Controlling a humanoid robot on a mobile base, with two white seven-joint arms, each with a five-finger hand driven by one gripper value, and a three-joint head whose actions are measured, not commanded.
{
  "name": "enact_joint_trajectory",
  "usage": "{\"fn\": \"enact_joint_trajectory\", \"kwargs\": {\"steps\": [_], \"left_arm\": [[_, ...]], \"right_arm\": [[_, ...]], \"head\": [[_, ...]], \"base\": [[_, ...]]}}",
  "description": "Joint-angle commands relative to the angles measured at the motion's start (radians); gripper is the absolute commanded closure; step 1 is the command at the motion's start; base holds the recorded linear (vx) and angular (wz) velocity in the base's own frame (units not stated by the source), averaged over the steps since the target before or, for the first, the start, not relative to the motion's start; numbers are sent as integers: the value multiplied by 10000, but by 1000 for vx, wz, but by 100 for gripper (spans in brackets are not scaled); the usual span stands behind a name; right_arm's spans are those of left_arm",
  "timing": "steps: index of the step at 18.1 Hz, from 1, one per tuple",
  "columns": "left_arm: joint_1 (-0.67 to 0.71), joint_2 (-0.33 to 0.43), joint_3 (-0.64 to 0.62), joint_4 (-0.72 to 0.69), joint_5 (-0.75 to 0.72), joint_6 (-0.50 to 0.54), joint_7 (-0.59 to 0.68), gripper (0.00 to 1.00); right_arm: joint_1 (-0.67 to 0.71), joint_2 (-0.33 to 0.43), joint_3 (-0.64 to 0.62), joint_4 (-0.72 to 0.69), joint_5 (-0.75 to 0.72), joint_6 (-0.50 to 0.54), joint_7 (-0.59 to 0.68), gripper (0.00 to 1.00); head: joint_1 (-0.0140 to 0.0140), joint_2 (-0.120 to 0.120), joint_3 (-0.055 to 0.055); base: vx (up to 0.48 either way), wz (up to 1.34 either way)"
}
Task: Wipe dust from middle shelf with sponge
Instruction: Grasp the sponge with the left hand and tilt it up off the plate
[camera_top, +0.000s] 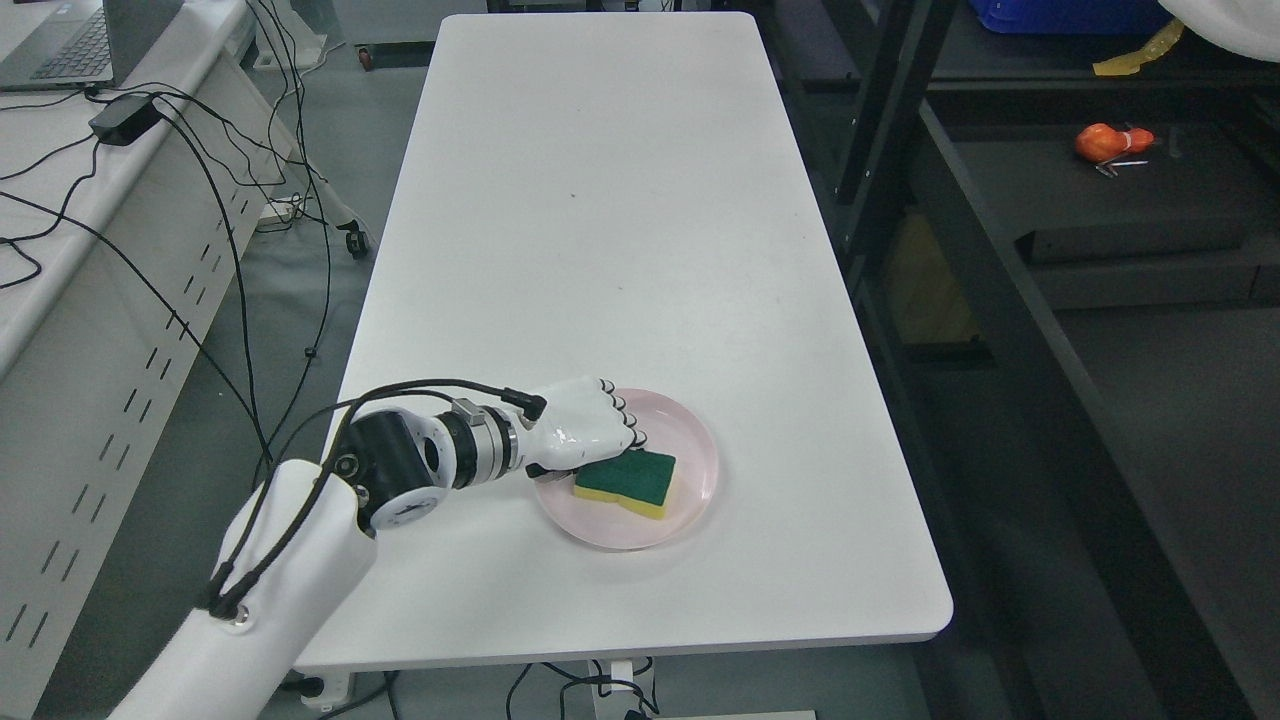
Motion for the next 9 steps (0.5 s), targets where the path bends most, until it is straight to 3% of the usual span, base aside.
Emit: {"fn": "enact_joint_trajectory", "kwargs": {"steps": [1,7,9], "left_arm": [[26,-609,307,68,43,-18,-151,55],[42,-747,1886,6,1635,-875,-151,97],[118,-747,2331,-9,2066,-1075,-151,100]], "right_arm": [[0,-175,-4,-175,0,3,0,0],[0,-175,-4,-175,0,3,0,0],[0,-175,11,-175,0,3,0,0]], "head": [[0,0,0],[0,0,0],[0,0,0]], "base": [[0,0],[0,0],[0,0]]}}
